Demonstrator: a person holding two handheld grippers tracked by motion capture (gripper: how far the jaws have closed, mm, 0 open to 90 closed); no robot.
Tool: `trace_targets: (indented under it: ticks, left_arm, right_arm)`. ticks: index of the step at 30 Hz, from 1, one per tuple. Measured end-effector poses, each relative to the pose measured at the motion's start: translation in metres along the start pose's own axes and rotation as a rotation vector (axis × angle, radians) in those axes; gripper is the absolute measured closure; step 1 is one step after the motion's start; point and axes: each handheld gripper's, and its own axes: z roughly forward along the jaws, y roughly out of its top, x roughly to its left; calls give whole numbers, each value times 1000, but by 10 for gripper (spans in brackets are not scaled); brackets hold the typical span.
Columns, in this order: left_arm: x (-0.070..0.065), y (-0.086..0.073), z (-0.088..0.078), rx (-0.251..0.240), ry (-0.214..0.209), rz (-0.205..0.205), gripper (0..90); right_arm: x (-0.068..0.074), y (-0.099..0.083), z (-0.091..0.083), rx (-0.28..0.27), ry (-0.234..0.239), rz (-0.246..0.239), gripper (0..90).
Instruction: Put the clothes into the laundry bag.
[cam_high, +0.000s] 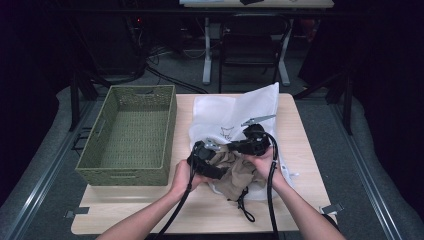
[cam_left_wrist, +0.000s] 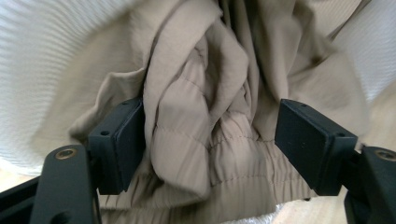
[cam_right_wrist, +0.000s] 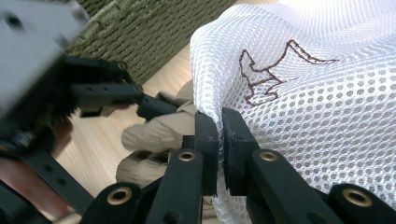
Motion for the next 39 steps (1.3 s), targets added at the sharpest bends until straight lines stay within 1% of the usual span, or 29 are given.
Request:
trace_targets:
  ticks: [1, 2, 3, 4, 5, 7, 8, 10, 12, 13, 14, 16, 17, 18, 19, 20, 21, 22, 24, 25, 26, 27, 29, 30, 31, 33, 34, 36, 39]
  left_arm:
    - [-2, -1, 4, 5, 14, 4, 268]
    - [-5, -2, 11, 4, 67, 12, 347]
    - [-5, -2, 11, 4, 67, 12, 405]
    - [-6, -3, 15, 0, 87, 13, 405]
    - [-5, -4, 21, 1, 96, 3, 566]
    - [-5, -4, 23, -3, 104, 4, 672]
    - [-5, -4, 24, -25, 106, -7, 706]
    - [-3, -4, 23, -54, 117, -19, 734]
    - [4, -1, 17, -118, 128, -81, 738]
    - [4, -1, 17, -118, 128, -81, 739]
    - [7, 1, 14, -145, 137, -99, 739]
    - [9, 9, 1, -213, 168, -119, 741]
    - [9, 9, 1, -213, 168, -119, 740]
    - [9, 11, -3, -235, 175, -128, 740]
    - [7, 15, -8, -279, 201, -141, 740]
    - [7, 16, -6, -285, 202, -149, 739]
    - [8, 15, -2, -280, 209, -153, 738]
    - [9, 14, 6, -251, 202, -153, 736]
    - [15, 11, 20, -177, 162, -161, 729]
    - [15, 11, 20, -177, 162, -161, 723]
    - [20, 10, 26, -161, 128, -162, 713]
    - [21, 10, 24, -154, 122, -156, 698]
    - [22, 11, 22, -145, 111, -148, 663]
    - [21, 12, 19, -140, 102, -139, 620]
    - [21, 12, 16, -129, 97, -134, 490]
    - [18, 11, 10, -124, 93, -112, 462]
    - [16, 10, 6, -113, 86, -94, 418]
    - [12, 6, 1, -114, 83, -92, 327]
    - [5, 2, -5, -112, 79, -87, 268]
  right_arm:
    - [0, 0, 0, 4, -2, 3, 863]
    - [-1, -1, 2, 7, -2, 5, 865]
    - [0, -1, 3, 7, -1, 10, 867]
    - [0, -1, 3, 7, -1, 10, 867]
    - [1, -2, 5, 12, 6, 2, 873]
    - [3, -1, 7, 5, 26, 6, 874]
    - [4, -1, 7, 4, 30, 4, 874]
    - [5, 0, 7, -4, 37, 2, 875]
    - [10, 2, 2, -35, 68, 18, 876]
    - [12, 3, -1, -50, 78, 24, 876]
    - [12, 3, -1, -50, 78, 24, 876]
    - [16, 7, -9, -109, 101, 35, 876]
    - [16, 7, -9, -109, 101, 35, 876]
    - [16, 8, -11, -123, 109, 43, 876]
    - [17, 10, -16, -159, 133, 63, 876]
    - [16, 11, -17, -170, 141, 68, 876]
    - [16, 10, -17, -167, 147, 77, 876]
    - [15, 9, -15, -160, 147, 85, 875]
    - [11, 5, -7, -106, 130, 86, 873]
    - [9, 2, -2, -89, 117, 88, 872]
    - [7, 0, 1, -63, 116, 99, 870]
    - [5, -1, 2, -51, 100, 91, 868]
    - [4, -1, 2, -54, 81, 76, 867]
    - [3, -1, 1, -51, 76, 71, 866]
    - [2, 0, -1, -53, 53, 55, 864]
    - [3, 1, -1, -48, 46, 47, 864]
    - [3, 1, -2, -48, 34, 35, 864]
    - [4, 2, -3, -39, 16, 17, 862]
    - [4, 2, -2, -32, 2, 4, 862]
